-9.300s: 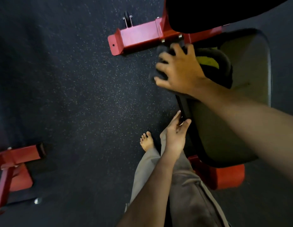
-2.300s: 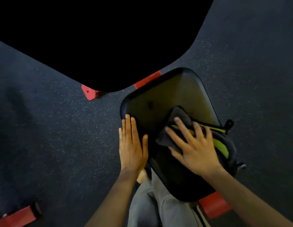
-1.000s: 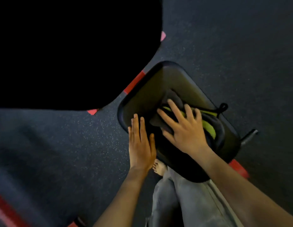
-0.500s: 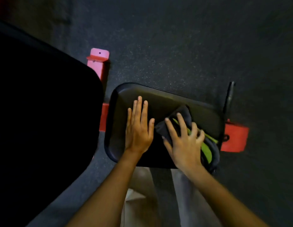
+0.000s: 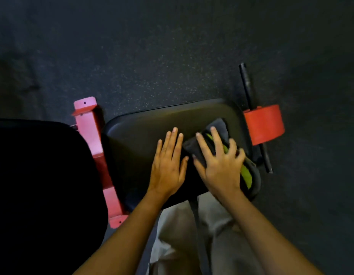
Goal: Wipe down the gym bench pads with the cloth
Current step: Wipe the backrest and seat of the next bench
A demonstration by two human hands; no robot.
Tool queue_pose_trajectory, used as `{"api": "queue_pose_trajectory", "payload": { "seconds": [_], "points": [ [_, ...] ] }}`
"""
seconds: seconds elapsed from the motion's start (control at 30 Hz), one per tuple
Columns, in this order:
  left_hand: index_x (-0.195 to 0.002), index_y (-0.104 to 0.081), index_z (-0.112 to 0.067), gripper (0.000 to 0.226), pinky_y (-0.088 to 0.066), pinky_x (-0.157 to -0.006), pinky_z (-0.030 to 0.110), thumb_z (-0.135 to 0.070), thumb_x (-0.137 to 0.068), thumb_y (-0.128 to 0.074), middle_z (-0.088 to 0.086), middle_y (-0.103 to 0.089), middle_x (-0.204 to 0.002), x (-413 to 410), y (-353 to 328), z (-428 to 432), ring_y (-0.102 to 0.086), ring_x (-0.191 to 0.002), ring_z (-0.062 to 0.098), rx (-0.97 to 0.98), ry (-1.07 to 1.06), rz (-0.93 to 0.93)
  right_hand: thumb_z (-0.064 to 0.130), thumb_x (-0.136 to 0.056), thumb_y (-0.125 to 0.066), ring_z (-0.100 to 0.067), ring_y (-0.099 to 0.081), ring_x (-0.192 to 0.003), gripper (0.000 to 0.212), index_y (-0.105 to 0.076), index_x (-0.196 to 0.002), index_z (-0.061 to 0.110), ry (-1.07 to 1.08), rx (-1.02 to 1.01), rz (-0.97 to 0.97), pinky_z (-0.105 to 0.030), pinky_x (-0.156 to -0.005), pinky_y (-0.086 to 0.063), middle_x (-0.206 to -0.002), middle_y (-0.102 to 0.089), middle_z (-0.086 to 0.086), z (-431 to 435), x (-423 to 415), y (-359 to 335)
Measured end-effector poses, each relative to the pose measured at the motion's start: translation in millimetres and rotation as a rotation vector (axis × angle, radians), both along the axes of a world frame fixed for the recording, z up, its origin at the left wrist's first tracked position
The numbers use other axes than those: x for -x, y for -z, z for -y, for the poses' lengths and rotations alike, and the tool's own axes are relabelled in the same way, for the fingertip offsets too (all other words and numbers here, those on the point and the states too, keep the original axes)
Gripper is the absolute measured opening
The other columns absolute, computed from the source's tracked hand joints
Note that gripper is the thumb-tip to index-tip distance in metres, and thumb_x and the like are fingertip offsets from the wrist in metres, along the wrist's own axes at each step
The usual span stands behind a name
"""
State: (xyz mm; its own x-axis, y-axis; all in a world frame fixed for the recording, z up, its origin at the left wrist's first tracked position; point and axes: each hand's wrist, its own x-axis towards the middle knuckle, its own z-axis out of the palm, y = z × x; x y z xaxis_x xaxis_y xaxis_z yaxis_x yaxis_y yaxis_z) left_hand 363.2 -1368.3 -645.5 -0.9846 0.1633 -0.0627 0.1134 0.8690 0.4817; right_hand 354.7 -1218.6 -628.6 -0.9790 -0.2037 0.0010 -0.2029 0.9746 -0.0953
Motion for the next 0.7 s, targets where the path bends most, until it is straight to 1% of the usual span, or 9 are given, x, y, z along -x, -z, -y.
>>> {"api": "queue_pose_trajectory", "payload": {
  "seconds": [0.07,0.1,0.23,0.3,0.4,0.5,0.57,0.63,0.7],
  "points": [
    [-0.144,-0.029,-0.001,0.057,-0.001,-0.118,0.034,-0.030,-0.095,-0.037,0.017,-0.026,-0.151,2.6,2.0,-2.5,-0.015,-0.142,0.024,0.050,0.013,0.006,0.053,-0.090,-0.042,-0.043,-0.042,-0.113,0.056,-0.042,-0.142,0.031,-0.021,0.018,-0.006,-0.055,-0.084,-0.041,-0.149,-0.042,-0.009,-12.2,34.4,0.3],
    [-0.144,-0.028,-0.001,0.058,0.000,-0.117,0.034,-0.031,-0.095,-0.036,0.017,-0.025,-0.152,3.0,2.7,-2.6,-0.014,-0.142,0.024,0.079,0.006,0.007,0.053,-0.090,-0.043,-0.043,-0.044,-0.113,0.056,-0.043,-0.142,0.032,0.027,0.030,0.000,-0.053,-0.083,-0.041,-0.149,-0.041,-0.008,-17.9,47.7,-0.3],
    [-0.146,-0.022,-0.004,0.061,0.001,-0.117,0.035,-0.037,-0.096,-0.032,0.013,-0.017,-0.154,1.7,1.3,-4.1,-0.009,-0.143,0.023,0.162,0.020,0.035,0.054,-0.092,-0.042,-0.043,-0.049,-0.112,0.057,-0.042,-0.144,0.029,0.519,0.074,0.021,-0.053,-0.082,-0.043,-0.148,-0.040,-0.011,-32.7,31.4,-3.0],
    [-0.147,-0.022,-0.004,0.064,0.000,-0.116,0.037,-0.042,-0.096,-0.031,0.013,-0.014,-0.154,1.4,2.4,-3.4,-0.008,-0.143,0.024,0.206,0.030,0.044,0.053,-0.093,-0.039,-0.046,-0.046,-0.113,0.059,-0.039,-0.145,0.027,0.606,0.053,0.033,-0.057,-0.084,-0.044,-0.149,-0.038,-0.013,-22.3,-5.7,-3.7],
    [-0.147,-0.021,-0.003,0.066,-0.004,-0.116,0.039,-0.044,-0.096,-0.029,0.016,-0.016,-0.155,0.3,3.7,-3.3,-0.009,-0.143,0.025,0.250,0.047,0.050,0.052,-0.093,-0.039,-0.046,-0.041,-0.116,0.057,-0.036,-0.144,0.028,0.431,0.017,0.042,-0.060,-0.087,-0.039,-0.150,-0.035,-0.011,1.2,-34.2,-4.0],
    [-0.147,-0.021,-0.003,0.066,-0.004,-0.116,0.040,-0.045,-0.096,-0.028,0.017,-0.017,-0.154,0.6,3.3,-3.2,-0.010,-0.143,0.026,0.262,0.059,0.051,0.051,-0.092,-0.040,-0.045,-0.043,-0.116,0.055,-0.040,-0.143,0.029,0.201,-0.016,0.002,-0.059,-0.086,-0.040,-0.149,-0.040,-0.009,-0.2,10.2,-1.7],
    [-0.147,-0.019,-0.005,0.066,-0.002,-0.115,0.039,-0.046,-0.096,-0.028,0.016,-0.015,-0.155,2.1,2.5,-2.7,-0.009,-0.143,0.026,0.264,0.057,0.055,0.052,-0.091,-0.040,-0.043,-0.048,-0.114,0.056,-0.042,-0.143,0.030,0.152,-0.028,0.007,-0.055,-0.083,-0.042,-0.149,-0.042,-0.009,-13.1,45.4,-0.9],
    [-0.147,-0.017,-0.006,0.066,-0.001,-0.115,0.038,-0.047,-0.096,-0.027,0.014,-0.014,-0.155,2.8,1.3,-1.6,-0.007,-0.143,0.025,0.258,0.064,0.063,0.055,-0.092,-0.039,-0.041,-0.049,-0.113,0.057,-0.040,-0.144,0.032,0.363,0.028,0.036,-0.051,-0.082,-0.043,-0.148,-0.041,-0.009,-24.9,55.3,-3.3],
    [-0.147,-0.018,-0.006,0.066,-0.002,-0.116,0.038,-0.047,-0.097,-0.027,0.015,-0.015,-0.155,3.3,-0.1,-1.2,-0.006,-0.143,0.023,0.244,0.066,0.068,0.056,-0.093,-0.036,-0.043,-0.047,-0.115,0.059,-0.035,-0.146,0.030,0.640,0.074,0.056,-0.055,-0.083,-0.043,-0.149,-0.038,-0.012,-23.0,38.6,-4.6]
  ]
}}
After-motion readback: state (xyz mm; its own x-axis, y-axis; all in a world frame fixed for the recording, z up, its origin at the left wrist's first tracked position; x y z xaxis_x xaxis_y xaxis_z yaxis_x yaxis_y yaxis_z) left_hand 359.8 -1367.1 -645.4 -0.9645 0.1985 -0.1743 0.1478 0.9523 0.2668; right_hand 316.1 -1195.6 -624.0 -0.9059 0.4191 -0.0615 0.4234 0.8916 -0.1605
